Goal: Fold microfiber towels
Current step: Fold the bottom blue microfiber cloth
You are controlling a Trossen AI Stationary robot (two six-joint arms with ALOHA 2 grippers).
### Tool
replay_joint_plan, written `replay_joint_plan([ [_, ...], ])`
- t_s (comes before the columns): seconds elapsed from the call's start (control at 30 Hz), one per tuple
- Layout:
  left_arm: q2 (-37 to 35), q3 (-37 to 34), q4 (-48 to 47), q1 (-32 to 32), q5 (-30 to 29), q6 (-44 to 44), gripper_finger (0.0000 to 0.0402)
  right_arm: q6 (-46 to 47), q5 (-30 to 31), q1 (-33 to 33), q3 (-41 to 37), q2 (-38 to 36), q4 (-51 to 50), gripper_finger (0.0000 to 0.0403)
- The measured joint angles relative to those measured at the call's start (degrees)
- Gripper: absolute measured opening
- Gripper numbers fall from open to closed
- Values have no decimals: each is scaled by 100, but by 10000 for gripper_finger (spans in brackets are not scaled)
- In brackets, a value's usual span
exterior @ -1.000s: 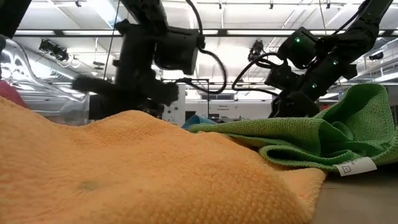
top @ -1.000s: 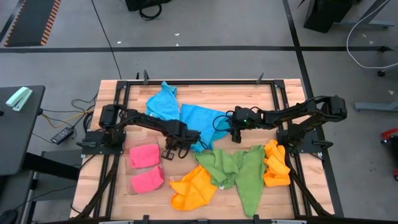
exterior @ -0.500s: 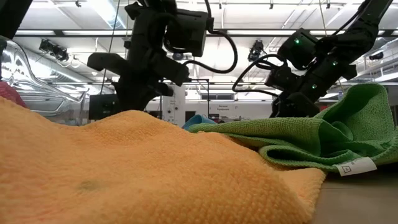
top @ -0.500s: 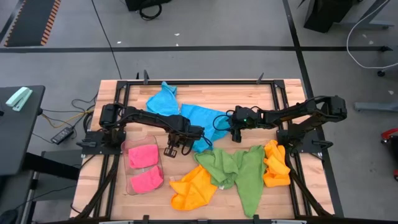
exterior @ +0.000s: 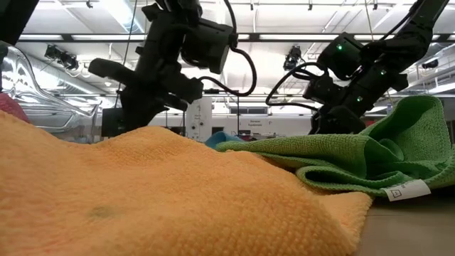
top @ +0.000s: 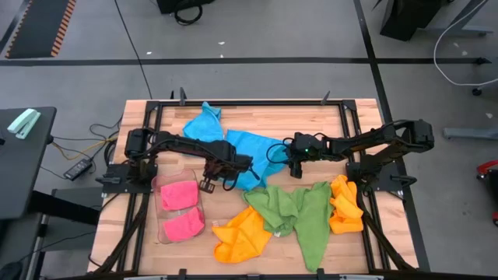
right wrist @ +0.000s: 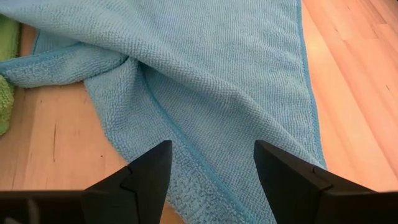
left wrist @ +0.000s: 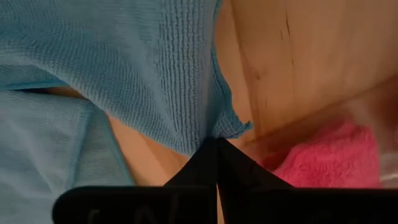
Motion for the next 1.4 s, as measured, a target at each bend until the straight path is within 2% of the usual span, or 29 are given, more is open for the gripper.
replay_joint_plan([
  [0.13, 0, -2, -389, 0, -56, -11, 5, 22, -17, 4, 0, 0, 0, 237],
  [0.47, -2, -2, -619, 2, -331, -25, 4, 47, -717, 11, 7, 2, 357, 237],
  [0.73, -4, -3, -720, 54, -1528, -57, 7, 49, -857, 5, 9, 517, 405, 237],
  [0.87, -7, -4, -720, 179, -1652, -274, 9, 286, -919, -87, 39, 719, 214, 237],
  [0.93, -7, -4, -724, 233, -1659, -315, 7, 444, -971, -141, 150, 676, -185, 237],
  [1.2, -7, -4, -690, 286, -1658, -301, 14, 1423, -1137, -236, 951, 452, -2868, 236],
  [1.4, -7, -4, -315, 246, -1647, -255, 5, 1396, -814, -199, 1610, 496, -4616, 237],
])
